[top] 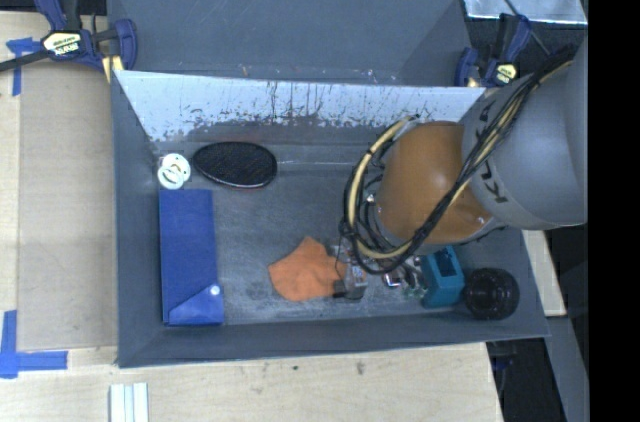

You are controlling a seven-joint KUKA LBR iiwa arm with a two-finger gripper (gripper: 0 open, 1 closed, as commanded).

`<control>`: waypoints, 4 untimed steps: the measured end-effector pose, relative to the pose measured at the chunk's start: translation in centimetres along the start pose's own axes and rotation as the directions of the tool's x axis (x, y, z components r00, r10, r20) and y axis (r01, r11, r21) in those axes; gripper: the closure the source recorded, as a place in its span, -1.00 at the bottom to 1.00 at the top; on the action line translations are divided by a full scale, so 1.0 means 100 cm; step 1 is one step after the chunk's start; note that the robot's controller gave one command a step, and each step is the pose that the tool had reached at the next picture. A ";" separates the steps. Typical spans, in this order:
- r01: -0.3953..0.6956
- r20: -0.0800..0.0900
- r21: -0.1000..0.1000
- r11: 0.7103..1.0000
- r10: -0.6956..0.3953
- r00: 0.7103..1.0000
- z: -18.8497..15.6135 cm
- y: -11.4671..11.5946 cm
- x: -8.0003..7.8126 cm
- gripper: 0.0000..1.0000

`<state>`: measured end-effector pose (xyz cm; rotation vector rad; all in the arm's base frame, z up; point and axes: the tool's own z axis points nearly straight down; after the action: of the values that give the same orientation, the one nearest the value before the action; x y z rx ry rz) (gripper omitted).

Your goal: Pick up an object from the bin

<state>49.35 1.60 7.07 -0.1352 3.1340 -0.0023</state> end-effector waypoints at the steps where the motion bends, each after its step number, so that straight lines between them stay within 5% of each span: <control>1: 0.023 -0.001 -0.004 1.000 -0.023 1.000 -0.002 -0.036 -0.013 1.00; 2: -0.001 -0.003 0.003 1.000 0.001 1.000 -0.001 -0.016 -0.014 1.00; 3: 0.049 0.000 -0.005 0.999 -0.049 0.999 -0.001 0.016 0.001 1.00; 4: 0.092 -0.001 -0.003 0.996 -0.092 0.996 0.000 -0.001 0.005 1.00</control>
Offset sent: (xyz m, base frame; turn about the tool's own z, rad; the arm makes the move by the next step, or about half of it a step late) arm 0.0126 0.0661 -0.0007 -0.0042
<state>48.83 1.44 7.07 -0.2800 3.1257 0.0012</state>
